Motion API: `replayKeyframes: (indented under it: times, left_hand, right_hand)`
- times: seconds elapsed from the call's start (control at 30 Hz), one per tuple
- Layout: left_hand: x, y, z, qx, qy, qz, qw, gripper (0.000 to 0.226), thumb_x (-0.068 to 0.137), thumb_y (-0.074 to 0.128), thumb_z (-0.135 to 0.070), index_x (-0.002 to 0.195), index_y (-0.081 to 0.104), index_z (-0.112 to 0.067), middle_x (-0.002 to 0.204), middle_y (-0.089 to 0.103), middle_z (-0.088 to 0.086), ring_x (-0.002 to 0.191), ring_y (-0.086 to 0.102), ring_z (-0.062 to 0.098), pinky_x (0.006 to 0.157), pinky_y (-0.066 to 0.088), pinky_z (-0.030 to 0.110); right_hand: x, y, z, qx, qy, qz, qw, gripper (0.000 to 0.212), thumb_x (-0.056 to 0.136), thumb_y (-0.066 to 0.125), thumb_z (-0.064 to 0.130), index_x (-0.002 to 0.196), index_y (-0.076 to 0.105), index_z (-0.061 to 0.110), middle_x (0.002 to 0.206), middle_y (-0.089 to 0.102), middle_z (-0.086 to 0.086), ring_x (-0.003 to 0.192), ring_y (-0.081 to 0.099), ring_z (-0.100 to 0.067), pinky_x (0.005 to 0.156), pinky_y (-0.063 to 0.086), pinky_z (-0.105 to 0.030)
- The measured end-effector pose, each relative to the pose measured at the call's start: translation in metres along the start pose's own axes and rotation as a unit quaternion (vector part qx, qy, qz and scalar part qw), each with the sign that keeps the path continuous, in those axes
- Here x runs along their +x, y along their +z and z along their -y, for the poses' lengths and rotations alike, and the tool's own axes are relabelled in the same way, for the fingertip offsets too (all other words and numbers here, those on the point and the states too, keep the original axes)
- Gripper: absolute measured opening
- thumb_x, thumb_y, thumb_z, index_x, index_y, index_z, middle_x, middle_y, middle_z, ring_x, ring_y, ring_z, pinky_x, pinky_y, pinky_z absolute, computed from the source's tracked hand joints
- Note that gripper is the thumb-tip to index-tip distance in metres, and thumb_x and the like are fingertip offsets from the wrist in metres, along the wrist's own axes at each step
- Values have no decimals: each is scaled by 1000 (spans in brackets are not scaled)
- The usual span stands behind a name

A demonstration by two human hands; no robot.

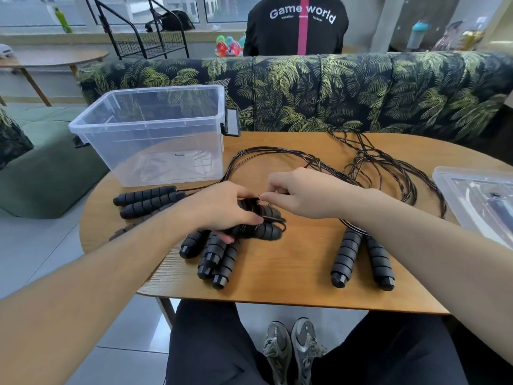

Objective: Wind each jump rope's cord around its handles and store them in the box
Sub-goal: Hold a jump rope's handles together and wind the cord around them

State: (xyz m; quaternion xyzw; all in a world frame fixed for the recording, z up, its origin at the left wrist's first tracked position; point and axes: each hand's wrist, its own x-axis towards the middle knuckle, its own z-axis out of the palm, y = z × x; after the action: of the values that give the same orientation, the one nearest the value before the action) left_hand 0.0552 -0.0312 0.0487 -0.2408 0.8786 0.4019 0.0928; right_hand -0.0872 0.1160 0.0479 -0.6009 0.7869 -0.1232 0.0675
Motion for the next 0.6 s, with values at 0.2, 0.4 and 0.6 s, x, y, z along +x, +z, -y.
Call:
replayKeyframes:
  times: [0.2,0.4,0.6]
  left_hand:
    - [0,11,12,-35,82,-178,980,34,90,75,-35,115,53,-27,104,62,-11,76,69,14,59,61,28]
    - [-2,23,20,-356,75,-182,913,31,92,72,-14,113,52,-25,127,57,10,93,74,35,75,62,56]
    - [-4,33,15,-572,28,-118,811,46,90,68,1,129,49,-15,119,67,18,94,74,40,76,60,48]
  right_hand:
    - [-6,13,6,146,19,-6,989,25,101,54,43,116,53,23,72,65,11,60,57,2,58,42,-15]
    - [-13,22,-13,111,67,-16,991,39,103,36,56,87,58,28,72,66,2,69,62,-13,74,53,-36]
    - [-24,35,-20,101,41,18,994,34,106,27,50,87,45,29,74,57,1,72,57,-20,69,46,-37]
